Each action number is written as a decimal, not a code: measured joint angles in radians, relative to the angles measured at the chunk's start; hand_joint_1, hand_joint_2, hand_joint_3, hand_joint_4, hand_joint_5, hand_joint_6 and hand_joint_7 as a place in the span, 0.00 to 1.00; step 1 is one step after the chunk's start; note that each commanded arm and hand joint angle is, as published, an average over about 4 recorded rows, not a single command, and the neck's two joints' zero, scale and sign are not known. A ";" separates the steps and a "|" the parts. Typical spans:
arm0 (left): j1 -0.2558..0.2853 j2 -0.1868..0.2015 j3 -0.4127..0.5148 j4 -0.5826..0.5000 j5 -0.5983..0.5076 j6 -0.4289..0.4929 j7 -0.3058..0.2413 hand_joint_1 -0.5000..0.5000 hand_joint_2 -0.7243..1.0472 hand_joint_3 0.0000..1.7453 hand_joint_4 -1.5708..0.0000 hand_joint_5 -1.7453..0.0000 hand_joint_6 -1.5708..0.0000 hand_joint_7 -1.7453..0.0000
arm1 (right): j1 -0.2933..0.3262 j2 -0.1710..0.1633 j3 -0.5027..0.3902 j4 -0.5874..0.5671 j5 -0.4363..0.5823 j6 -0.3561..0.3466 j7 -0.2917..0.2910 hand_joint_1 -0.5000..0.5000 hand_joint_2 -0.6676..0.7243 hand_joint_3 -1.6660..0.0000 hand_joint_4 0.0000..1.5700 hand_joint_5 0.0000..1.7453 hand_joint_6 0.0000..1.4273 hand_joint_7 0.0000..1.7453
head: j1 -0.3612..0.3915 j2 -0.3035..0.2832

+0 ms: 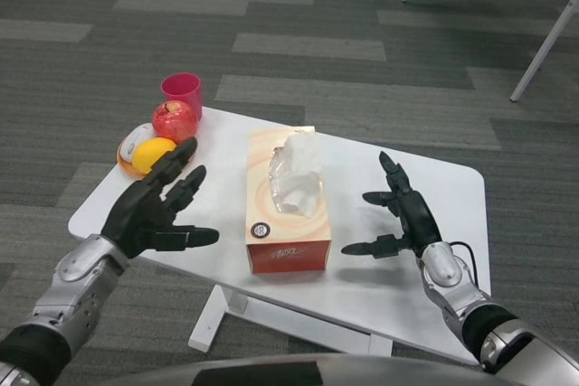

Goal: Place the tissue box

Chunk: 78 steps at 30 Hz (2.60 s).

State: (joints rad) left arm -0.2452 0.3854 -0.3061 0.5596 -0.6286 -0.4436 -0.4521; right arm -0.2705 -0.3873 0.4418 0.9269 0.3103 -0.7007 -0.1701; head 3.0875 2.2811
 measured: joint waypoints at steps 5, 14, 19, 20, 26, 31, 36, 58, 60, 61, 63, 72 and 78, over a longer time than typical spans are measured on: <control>0.017 0.008 0.086 -0.029 0.009 -0.001 0.001 1.00 0.85 0.00 1.00 0.94 1.00 1.00 | 0.006 -0.001 -0.028 -0.036 0.000 0.000 0.000 0.17 0.27 0.86 0.11 0.44 0.00 0.04 | -0.002 0.002; 0.044 0.003 0.210 -0.115 -0.003 0.001 0.002 1.00 0.85 0.00 1.00 0.94 1.00 1.00 | 0.021 -0.010 -0.115 -0.187 0.000 0.002 -0.001 0.17 0.27 0.86 0.12 0.42 0.00 0.04 | 0.003 0.011; 0.051 -0.014 0.221 -0.175 -0.030 -0.001 0.004 1.00 0.85 0.00 1.00 0.94 1.00 1.00 | 0.024 -0.010 -0.154 -0.285 0.000 0.002 -0.010 0.17 0.27 0.86 0.14 0.44 0.00 0.04 | 0.005 0.017; 0.052 -0.018 0.221 -0.187 -0.036 -0.002 0.004 1.00 0.85 0.00 1.00 0.94 1.00 1.00 | 0.024 -0.011 -0.160 -0.306 0.000 0.001 -0.014 0.17 0.27 0.86 0.14 0.44 0.00 0.04 | 0.006 0.019; 0.052 -0.022 0.221 -0.234 -0.050 -0.010 0.012 1.00 0.85 0.00 1.00 0.94 1.00 1.00 | 0.026 -0.011 -0.173 -0.394 0.001 0.000 -0.043 0.17 0.27 0.86 0.17 0.42 0.00 0.04 | 0.013 0.030; 0.051 -0.047 0.235 -0.258 -0.049 -0.024 0.025 1.00 0.85 0.03 1.00 0.94 1.00 1.00 | 0.026 -0.009 -0.173 -0.443 0.001 0.000 -0.057 0.17 0.27 0.86 0.18 0.39 0.00 0.04 | 0.017 0.043; 0.051 -0.070 0.249 -0.265 -0.042 -0.042 0.030 1.00 0.88 0.00 1.00 0.94 1.00 1.00 | 0.025 0.004 -0.176 -0.462 0.001 0.000 -0.066 0.17 0.27 0.86 0.18 0.39 0.00 0.04 | 0.024 0.060; 0.014 -0.106 0.252 -0.281 0.009 -0.094 0.053 1.00 0.90 0.00 1.00 0.94 1.00 1.00 | 0.023 0.009 -0.183 -0.493 0.000 -0.036 -0.079 0.04 0.61 0.90 0.00 0.00 0.00 0.00 | 0.038 0.134; 0.003 -0.108 0.245 -0.281 0.014 -0.097 0.054 1.00 0.90 0.00 1.00 0.94 1.00 1.00 | 0.023 0.003 -0.183 -0.493 0.000 -0.041 -0.080 0.05 0.64 0.90 0.00 0.00 0.00 0.00 | 0.036 0.139; -0.002 -0.109 0.241 -0.281 0.015 -0.098 0.054 1.00 0.90 0.00 1.00 0.94 1.00 1.00 | 0.023 0.001 -0.183 -0.493 0.000 -0.045 -0.082 0.06 0.64 0.90 0.00 0.00 0.00 0.00 | 0.035 0.141; -0.008 -0.112 0.235 -0.281 0.018 -0.099 0.054 1.00 0.90 0.00 1.00 0.94 1.00 1.00 | 0.023 -0.005 -0.183 -0.493 0.000 -0.055 -0.088 0.08 0.64 0.90 0.00 0.00 0.00 0.00 | 0.035 0.142; -0.011 -0.135 0.222 -0.280 0.045 -0.100 0.057 1.00 0.90 0.00 1.00 0.94 1.00 1.00 | 0.023 -0.038 -0.182 -0.495 0.000 -0.078 -0.110 0.11 0.68 0.90 0.00 0.00 0.00 0.00 | 0.055 0.160; -0.013 -0.138 0.214 -0.279 0.050 -0.108 0.061 1.00 0.90 0.00 1.00 0.94 1.00 1.00 | 0.023 -0.041 -0.182 -0.498 0.000 -0.078 -0.110 0.15 0.70 0.95 0.00 0.00 0.00 0.00 | 0.067 0.165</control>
State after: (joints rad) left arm -0.2585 0.2477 -0.0918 0.2805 -0.5787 -0.5516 -0.3914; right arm -0.2476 -0.4279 0.2602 0.4291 0.3105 -0.7790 -0.2805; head 3.1545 2.4463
